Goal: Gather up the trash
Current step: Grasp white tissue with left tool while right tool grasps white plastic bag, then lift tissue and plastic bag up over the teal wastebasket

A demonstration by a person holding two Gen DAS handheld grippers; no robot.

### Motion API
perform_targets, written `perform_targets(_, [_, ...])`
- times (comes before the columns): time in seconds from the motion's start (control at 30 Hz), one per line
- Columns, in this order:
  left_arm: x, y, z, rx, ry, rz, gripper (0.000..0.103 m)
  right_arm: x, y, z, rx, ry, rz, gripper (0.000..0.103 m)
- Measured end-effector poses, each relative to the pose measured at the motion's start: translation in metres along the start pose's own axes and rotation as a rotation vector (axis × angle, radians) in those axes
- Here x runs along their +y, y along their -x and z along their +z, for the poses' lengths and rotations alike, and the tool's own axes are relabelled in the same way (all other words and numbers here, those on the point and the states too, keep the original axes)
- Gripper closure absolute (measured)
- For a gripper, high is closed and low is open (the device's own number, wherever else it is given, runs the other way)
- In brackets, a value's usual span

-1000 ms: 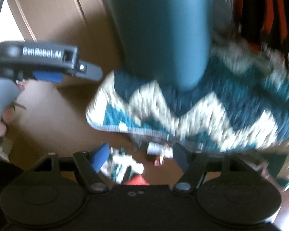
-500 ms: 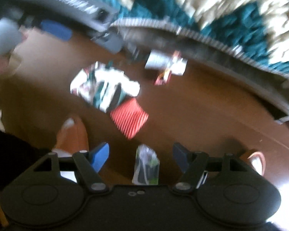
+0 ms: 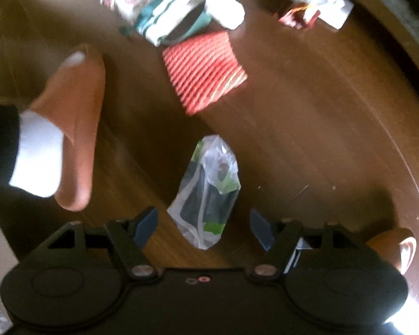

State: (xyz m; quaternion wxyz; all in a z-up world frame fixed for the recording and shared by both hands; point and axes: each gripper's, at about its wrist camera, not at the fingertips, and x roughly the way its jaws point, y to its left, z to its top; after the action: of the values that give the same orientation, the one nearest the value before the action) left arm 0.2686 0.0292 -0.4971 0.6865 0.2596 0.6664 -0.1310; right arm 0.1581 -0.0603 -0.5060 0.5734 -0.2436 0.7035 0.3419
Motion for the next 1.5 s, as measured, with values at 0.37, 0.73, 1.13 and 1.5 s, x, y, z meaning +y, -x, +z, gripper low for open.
perform_targets(0.37, [-0.026,-0.051,0.001,-0.064,-0.219,0.035,0.016,0.011,-0.048,-0.002,0.034,0.168,-0.062,0.032])
perform_targets(0.73, [-0.027,-0.081,0.010,-0.033,-0.253,0.006,0.040,-0.009,-0.066,0.008,0.044,0.079,-0.048,0.063])
perform_targets(1.13, [-0.009,-0.074,0.022,-0.029,-0.109,-0.032,0.079,-0.023,-0.053,0.012,0.014,0.031,-0.021,0.099])
perform_targets(1.5, [0.048,-0.006,0.013,-0.070,0.190,-0.146,0.081,-0.053,0.006,0.028,-0.080,-0.162,-0.042,0.102])
